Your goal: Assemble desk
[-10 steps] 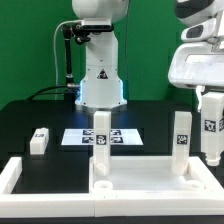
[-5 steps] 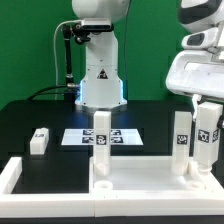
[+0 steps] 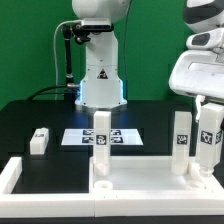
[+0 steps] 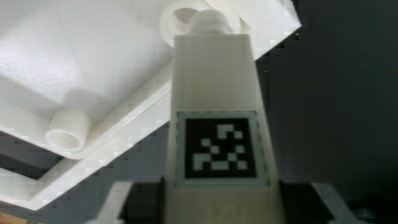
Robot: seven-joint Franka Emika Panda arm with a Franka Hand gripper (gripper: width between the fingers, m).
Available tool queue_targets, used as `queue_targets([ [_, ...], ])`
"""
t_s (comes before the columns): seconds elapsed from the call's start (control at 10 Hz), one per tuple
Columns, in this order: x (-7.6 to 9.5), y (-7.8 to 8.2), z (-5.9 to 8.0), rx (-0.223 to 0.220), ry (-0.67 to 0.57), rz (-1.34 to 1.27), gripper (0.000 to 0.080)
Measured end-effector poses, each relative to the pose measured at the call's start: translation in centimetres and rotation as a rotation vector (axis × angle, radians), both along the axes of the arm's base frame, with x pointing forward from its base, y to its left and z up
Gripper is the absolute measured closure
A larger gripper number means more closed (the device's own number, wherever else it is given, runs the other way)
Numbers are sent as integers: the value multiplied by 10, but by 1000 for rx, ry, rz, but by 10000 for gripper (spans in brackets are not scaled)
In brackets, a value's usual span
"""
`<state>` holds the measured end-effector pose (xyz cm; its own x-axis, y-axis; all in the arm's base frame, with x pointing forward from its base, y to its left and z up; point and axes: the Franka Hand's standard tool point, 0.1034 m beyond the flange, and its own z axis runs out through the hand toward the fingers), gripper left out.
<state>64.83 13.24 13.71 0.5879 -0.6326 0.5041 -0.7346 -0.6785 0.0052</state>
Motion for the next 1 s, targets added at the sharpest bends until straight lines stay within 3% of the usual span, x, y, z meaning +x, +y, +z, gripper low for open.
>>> queue_targets([
  [0.4,-1,-14,0,-24,12,-23,509],
  [1.0,-5,-8,-19,-58,12,-21,509],
])
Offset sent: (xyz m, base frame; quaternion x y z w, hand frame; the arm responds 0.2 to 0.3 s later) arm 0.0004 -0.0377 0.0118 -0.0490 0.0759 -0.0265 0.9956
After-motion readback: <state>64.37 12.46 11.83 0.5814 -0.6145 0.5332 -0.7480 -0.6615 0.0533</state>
